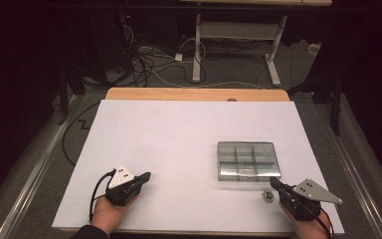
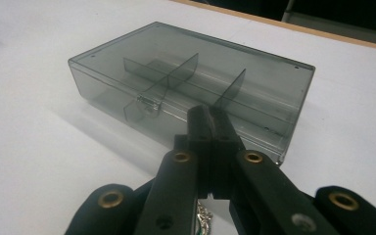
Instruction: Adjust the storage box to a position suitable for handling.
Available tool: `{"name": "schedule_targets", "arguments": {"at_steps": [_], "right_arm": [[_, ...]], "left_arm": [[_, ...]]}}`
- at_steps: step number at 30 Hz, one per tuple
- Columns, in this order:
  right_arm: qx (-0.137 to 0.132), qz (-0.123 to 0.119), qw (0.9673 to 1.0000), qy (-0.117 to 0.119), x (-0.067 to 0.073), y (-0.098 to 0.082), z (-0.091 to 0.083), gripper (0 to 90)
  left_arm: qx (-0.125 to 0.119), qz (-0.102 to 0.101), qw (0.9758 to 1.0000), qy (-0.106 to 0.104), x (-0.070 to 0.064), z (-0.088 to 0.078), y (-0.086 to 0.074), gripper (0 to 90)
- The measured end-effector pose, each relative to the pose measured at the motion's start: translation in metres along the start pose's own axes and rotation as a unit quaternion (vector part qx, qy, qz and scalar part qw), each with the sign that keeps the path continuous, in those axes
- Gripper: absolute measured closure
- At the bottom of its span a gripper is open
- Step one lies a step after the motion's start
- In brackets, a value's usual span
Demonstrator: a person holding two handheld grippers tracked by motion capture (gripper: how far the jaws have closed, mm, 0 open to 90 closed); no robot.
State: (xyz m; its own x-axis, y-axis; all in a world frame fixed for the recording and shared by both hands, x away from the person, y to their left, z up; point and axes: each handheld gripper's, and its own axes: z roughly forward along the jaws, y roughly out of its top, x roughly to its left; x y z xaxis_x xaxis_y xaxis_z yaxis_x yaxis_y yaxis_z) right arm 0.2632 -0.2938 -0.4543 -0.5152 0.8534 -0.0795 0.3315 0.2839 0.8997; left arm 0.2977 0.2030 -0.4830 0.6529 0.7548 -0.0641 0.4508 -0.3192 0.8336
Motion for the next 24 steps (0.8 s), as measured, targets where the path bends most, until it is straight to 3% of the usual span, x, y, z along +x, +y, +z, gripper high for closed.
{"name": "schedule_targets", "arguments": {"at_steps": [17,24], "right_arm": [[-0.002,0.034,0.9986,-0.041,-0.032,-0.009,-0.010,90.0],[0.004,0.048,0.9983,-0.033,-0.043,-0.011,-0.010,90.0]], "left_arm": [[0.004,-0.001,1.0000,0.002,0.000,0.001,0.000,87.4],[0.007,0.008,0.9999,0.005,-0.002,0.001,0.001,87.3]]}}
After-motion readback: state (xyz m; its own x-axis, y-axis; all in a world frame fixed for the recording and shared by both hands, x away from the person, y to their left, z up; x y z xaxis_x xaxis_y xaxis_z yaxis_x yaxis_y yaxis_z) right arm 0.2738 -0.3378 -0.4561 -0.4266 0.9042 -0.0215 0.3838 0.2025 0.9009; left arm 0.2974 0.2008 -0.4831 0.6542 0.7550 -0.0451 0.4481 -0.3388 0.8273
